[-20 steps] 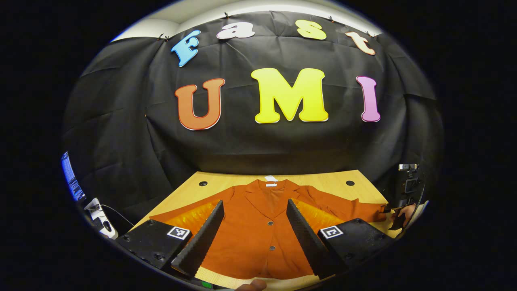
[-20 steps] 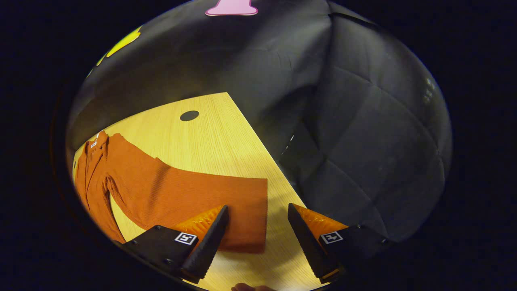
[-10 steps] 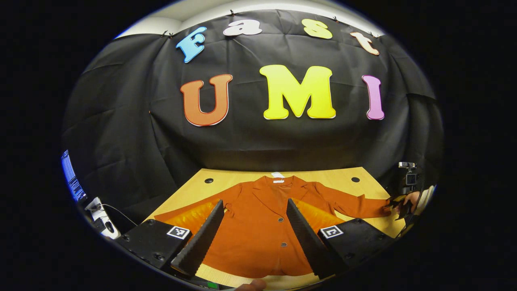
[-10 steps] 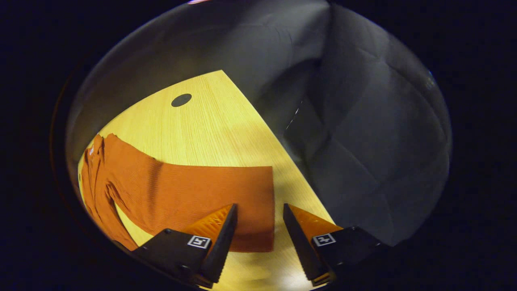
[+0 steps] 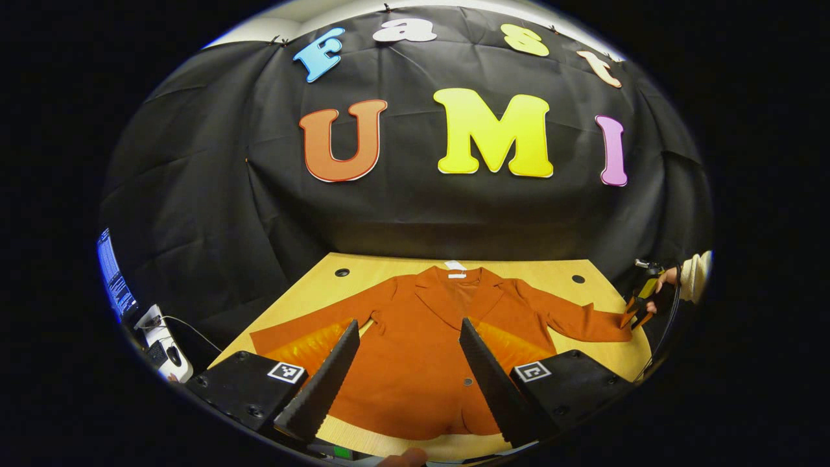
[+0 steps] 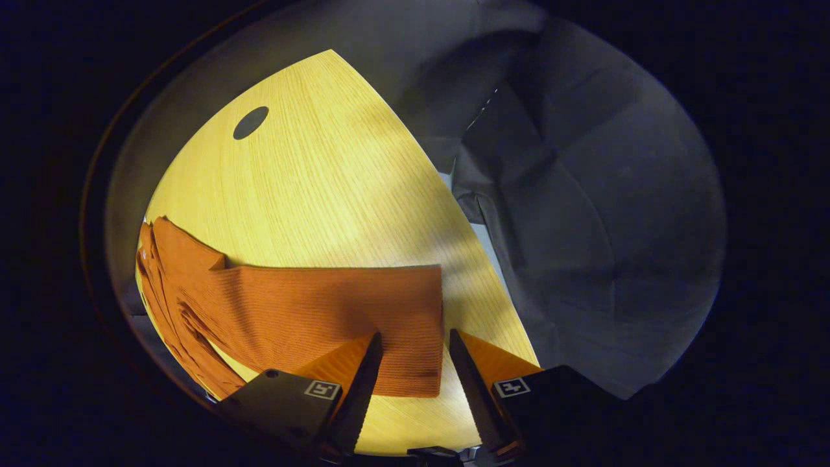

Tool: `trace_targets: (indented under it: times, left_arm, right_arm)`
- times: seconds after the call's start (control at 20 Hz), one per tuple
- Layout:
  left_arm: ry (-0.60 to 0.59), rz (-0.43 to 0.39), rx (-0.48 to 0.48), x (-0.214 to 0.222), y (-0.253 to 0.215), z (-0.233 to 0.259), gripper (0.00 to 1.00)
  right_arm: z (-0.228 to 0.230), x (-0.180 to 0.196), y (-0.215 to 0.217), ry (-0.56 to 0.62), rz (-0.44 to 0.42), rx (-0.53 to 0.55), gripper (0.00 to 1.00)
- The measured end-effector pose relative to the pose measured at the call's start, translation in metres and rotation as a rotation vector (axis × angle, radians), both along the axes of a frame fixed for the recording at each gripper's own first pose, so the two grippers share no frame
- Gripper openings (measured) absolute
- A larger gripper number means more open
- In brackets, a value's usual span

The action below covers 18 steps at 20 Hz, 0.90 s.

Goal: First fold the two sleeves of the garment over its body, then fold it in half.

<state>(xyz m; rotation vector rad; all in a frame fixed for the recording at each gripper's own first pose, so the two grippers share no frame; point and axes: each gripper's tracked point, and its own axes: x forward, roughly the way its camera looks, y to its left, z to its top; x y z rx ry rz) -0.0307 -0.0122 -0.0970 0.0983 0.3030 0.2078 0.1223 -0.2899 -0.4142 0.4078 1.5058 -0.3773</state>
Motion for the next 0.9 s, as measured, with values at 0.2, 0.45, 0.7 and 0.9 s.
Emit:
trace_targets:
  times: [0.2, 0.45, 0.7, 0.9]
  left_arm:
    - [0.002, 0.014, -0.009, -0.004, 0.006, -0.002, 1.0]
    - [-0.011, 0.008, -0.005, -0.006, 0.009, 0.001, 1.0]
    - [-0.016, 0.001, 0.005, -0.009, 0.016, 0.0, 1.0]
    - [-0.044, -0.024, 0.0, -0.005, 0.022, 0.005, 1.0]
  right_arm:
    - [0.003, 0.002, 0.0, 0.031, 0.005, 0.013, 0.67]
    - [0.002, 0.006, 0.007, 0.006, 0.0, 0.022, 0.57]
    - [0.003, 0.006, 0.011, -0.007, -0.009, 0.011, 0.1]
    - [0.033, 0.015, 0.019, -0.07, -0.011, -0.006, 0.1]
